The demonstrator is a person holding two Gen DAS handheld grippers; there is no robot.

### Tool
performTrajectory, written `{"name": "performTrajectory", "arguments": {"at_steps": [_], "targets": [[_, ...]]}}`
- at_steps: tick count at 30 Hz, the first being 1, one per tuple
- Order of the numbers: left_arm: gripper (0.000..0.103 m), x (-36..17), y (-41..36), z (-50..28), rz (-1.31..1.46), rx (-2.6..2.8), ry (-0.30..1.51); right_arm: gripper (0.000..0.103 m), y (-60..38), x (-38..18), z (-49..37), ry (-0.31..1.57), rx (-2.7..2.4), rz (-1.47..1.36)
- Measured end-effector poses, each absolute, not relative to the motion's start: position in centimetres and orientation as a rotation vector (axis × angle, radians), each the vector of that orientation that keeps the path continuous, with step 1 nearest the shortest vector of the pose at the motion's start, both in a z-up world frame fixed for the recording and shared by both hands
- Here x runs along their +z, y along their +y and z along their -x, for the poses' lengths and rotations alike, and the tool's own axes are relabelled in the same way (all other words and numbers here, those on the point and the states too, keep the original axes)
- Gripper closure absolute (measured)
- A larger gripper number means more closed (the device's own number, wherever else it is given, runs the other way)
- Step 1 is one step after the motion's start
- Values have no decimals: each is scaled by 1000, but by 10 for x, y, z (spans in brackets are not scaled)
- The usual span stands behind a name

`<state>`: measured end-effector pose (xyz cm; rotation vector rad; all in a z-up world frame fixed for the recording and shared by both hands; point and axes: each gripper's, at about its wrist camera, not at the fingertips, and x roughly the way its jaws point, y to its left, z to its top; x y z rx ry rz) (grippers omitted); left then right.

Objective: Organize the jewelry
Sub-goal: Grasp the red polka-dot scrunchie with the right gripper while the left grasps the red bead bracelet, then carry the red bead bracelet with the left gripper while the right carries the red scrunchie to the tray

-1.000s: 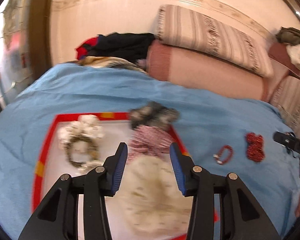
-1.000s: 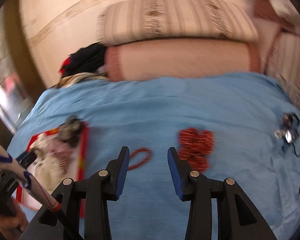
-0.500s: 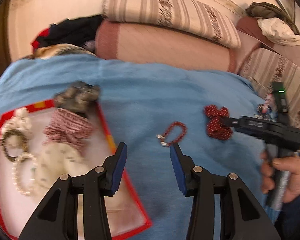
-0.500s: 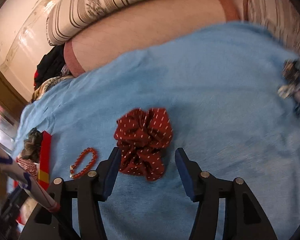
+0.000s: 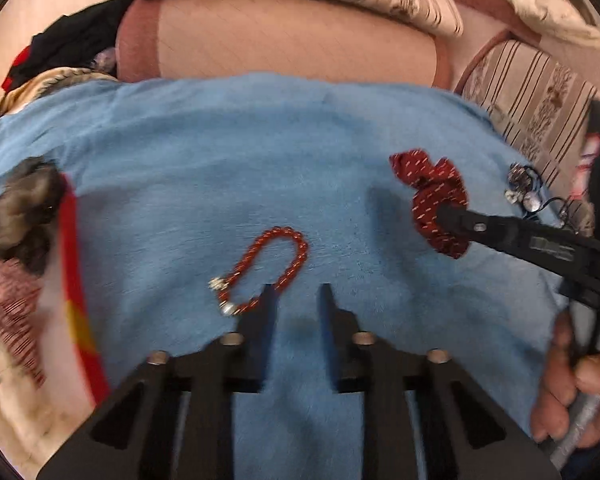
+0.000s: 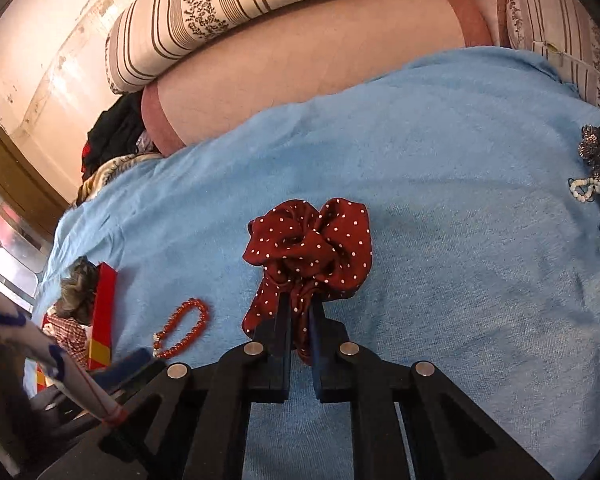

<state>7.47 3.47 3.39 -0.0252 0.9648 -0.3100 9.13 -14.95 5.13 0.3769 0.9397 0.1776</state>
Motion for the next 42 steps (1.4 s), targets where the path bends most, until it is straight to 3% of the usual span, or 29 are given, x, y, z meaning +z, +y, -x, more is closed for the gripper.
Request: {"name": "performTrajectory", "arguments": {"at_steps": [4,6,13,30,42], "targets": [[87,23,20,-93,-47,-277,987,95,-152,53,-92,932,180,-392],[94,14,8,-102,-107,-277,1031,94,-151,55,-92,927,184,-393],[96,16,18,-90,13,-242,953,94,-153,65,-86,898,194,-384],[96,101,70,-1,86,-215,723,95,-110,95,-48,817,306,-269],[96,128,165,54,131,-30,650,95,-44,120,-9,783,475,-179]]}}
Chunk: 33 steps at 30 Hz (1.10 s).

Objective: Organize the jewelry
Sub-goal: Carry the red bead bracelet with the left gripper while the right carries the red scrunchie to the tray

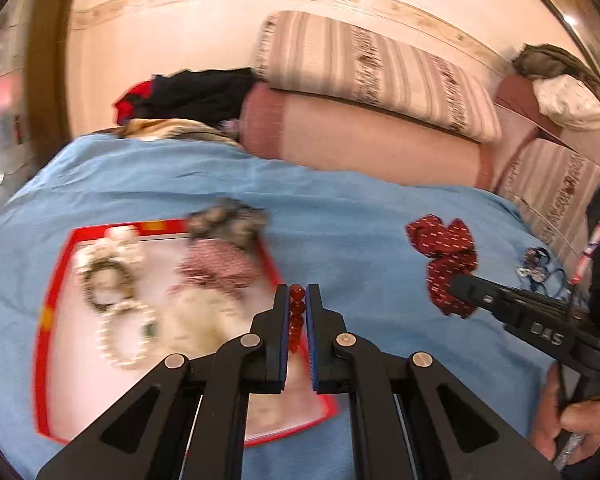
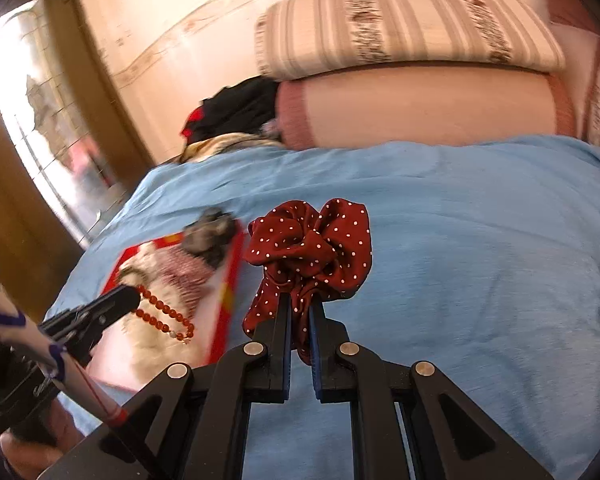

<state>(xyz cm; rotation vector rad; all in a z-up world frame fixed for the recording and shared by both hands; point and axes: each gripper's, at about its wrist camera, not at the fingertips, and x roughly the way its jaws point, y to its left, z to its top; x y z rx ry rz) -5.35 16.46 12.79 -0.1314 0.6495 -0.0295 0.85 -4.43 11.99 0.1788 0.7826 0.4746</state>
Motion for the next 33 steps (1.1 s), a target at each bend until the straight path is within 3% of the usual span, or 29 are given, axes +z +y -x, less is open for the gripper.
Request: {"name": "performTrajectory", "arguments": {"at_steps": [6,17,33], "targets": [[96,122,215,69,149,113,630,94,15,129,15,777,586,-109],[96,89,281,72,171,271,714,94,115,91,19,917,676,-43],[96,81,304,77,213,298,752,90,145,62,8,987,629,54]]}}
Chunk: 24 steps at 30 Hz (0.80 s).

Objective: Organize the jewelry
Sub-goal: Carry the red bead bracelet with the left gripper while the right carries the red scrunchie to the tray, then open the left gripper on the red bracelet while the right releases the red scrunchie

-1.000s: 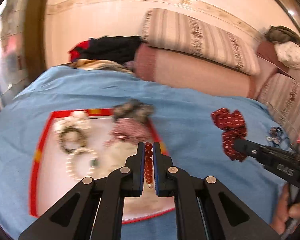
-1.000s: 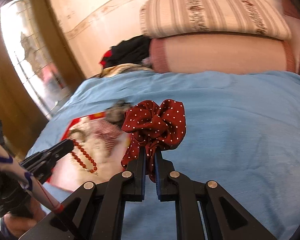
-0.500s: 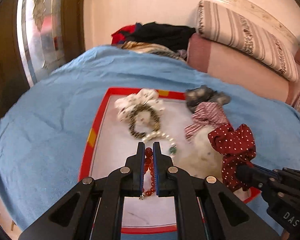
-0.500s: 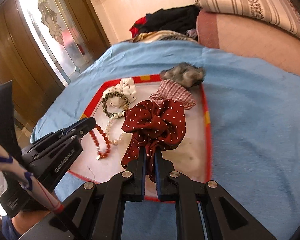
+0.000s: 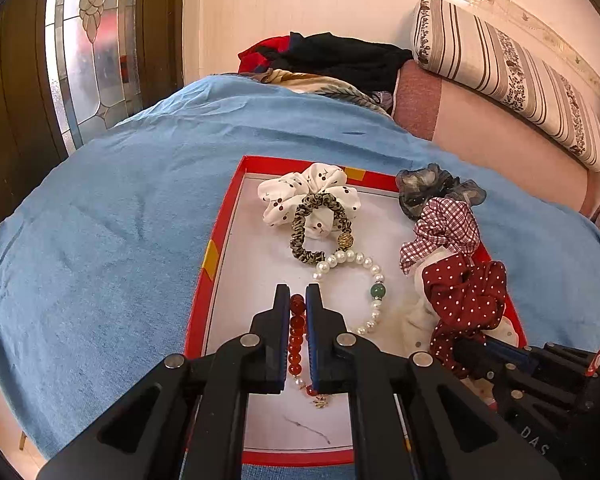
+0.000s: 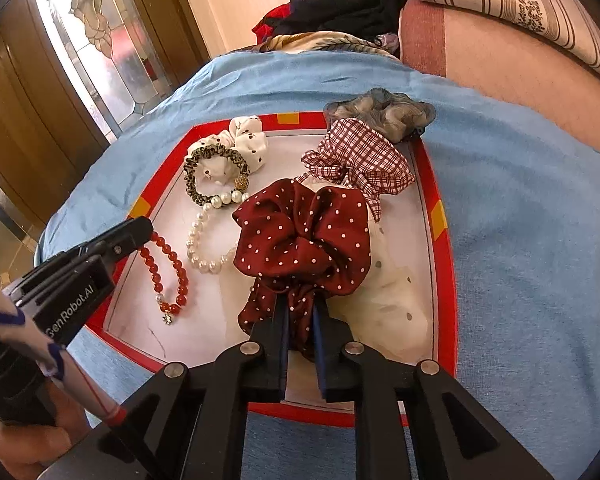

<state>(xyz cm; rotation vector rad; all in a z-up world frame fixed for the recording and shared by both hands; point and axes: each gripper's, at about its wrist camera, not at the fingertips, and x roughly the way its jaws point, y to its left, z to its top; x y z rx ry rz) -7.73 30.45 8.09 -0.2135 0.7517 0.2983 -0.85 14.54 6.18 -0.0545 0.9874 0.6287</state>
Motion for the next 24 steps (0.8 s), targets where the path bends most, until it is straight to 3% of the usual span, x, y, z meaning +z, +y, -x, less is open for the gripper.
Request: {"name": "performTrajectory", "arguments": {"at_steps": [17,20,21,24], "targets": [[96,74,305,70,204,306,786,88,162,51,3,993,601,102],[84,75,305,71,210,305,781,78,159,56,3,991,607,98],[74,75,306,71,211,310,776,70,157,58,3,988,607,96],[71,79,306,72,221,309,754,59,150,67,6,984,619,83]]}}
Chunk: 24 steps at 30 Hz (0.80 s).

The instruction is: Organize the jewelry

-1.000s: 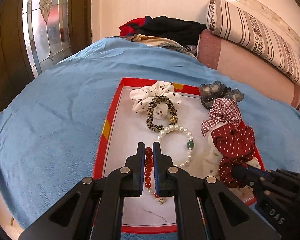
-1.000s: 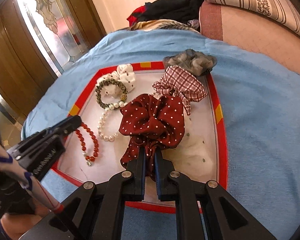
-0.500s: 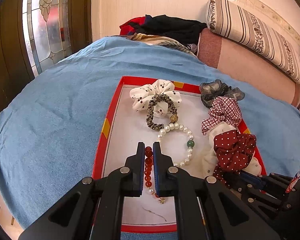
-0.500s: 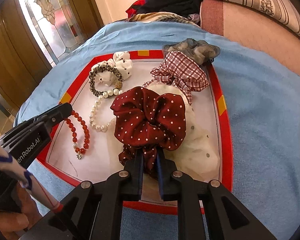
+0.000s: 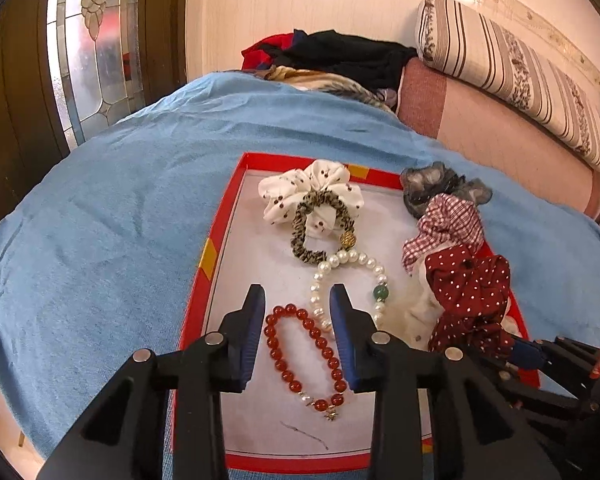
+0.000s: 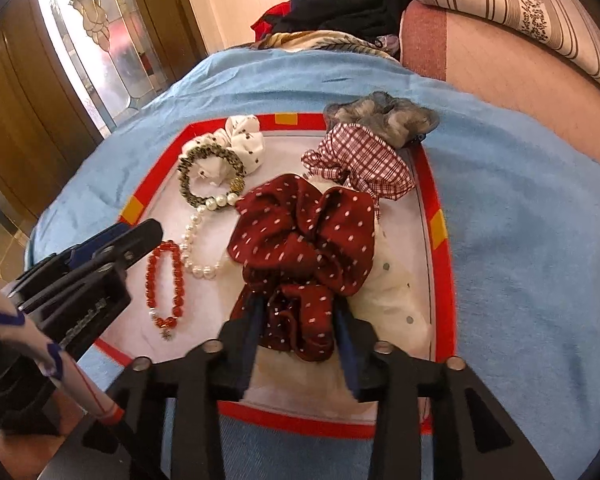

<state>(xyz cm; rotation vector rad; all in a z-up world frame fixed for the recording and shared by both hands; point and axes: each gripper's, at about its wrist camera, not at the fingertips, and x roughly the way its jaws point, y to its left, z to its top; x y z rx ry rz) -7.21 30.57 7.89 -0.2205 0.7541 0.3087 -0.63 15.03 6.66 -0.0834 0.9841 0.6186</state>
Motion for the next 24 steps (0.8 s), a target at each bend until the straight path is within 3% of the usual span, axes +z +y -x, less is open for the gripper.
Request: {"name": "performTrajectory", "arguments": {"at_steps": [4,7,9,12,18,24], "targets": [[63,80,301,73,213,303,746,56,145,79,15,961,625,93],[50,82,300,75,203,314,731,47,141,88,21,949,625,88],[48,83,299,77,198,320,718,42,139,95,25,937,624,90],[30,81,298,77,176,341,719,36,134,105,33,916,608,108],[13,76,290,75,139,350,748,21,119,120,49,880,558,131],[7,68,279,75,105,356,799,17,97,129,67,858,503,146]]}}
